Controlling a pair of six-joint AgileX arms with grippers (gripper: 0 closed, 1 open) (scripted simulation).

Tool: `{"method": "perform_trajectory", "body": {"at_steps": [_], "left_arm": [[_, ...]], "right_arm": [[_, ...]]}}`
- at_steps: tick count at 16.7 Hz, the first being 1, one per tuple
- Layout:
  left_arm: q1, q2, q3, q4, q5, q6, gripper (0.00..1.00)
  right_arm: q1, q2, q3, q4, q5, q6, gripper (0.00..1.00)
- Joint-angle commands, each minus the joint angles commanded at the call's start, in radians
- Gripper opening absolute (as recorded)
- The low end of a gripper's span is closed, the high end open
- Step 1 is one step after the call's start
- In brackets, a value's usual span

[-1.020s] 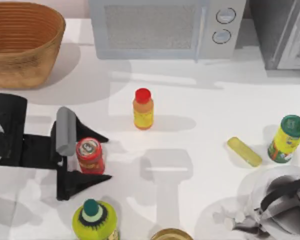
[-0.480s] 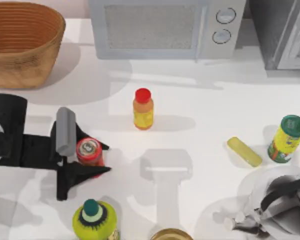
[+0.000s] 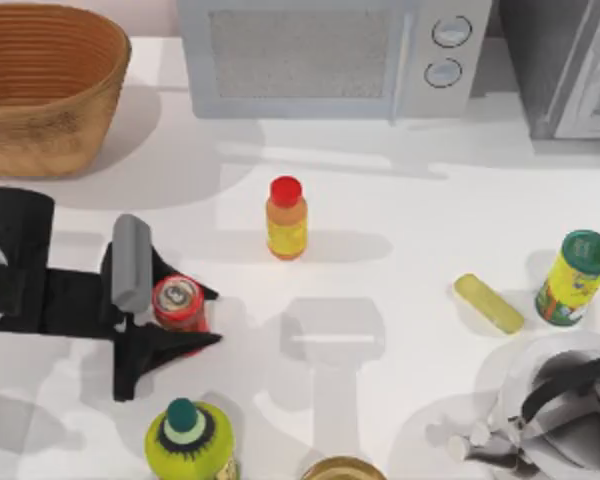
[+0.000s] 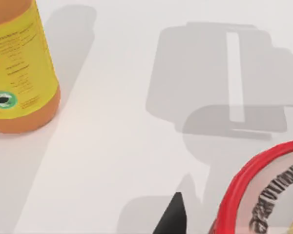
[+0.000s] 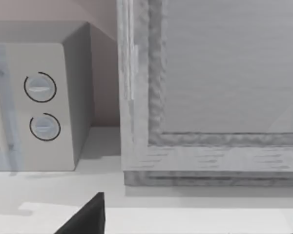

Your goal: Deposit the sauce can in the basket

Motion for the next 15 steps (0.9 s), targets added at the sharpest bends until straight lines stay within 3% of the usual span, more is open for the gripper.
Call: {"method": "perform_trajectory", "body": {"at_steps": [6, 15], "left_arm": [[0.009, 0.002, 0.092, -0.065, 0.011, -0.015, 0.00], [0.076, -0.003, 0.600, -0.322, 0.073, -0.054, 0.00]], "right_arm": [[0.000, 0.000, 0.000, 0.000, 0.000, 0.000, 1.00], [0.000, 0.000, 0.000, 0.000, 0.000, 0.000, 1.00]]}}
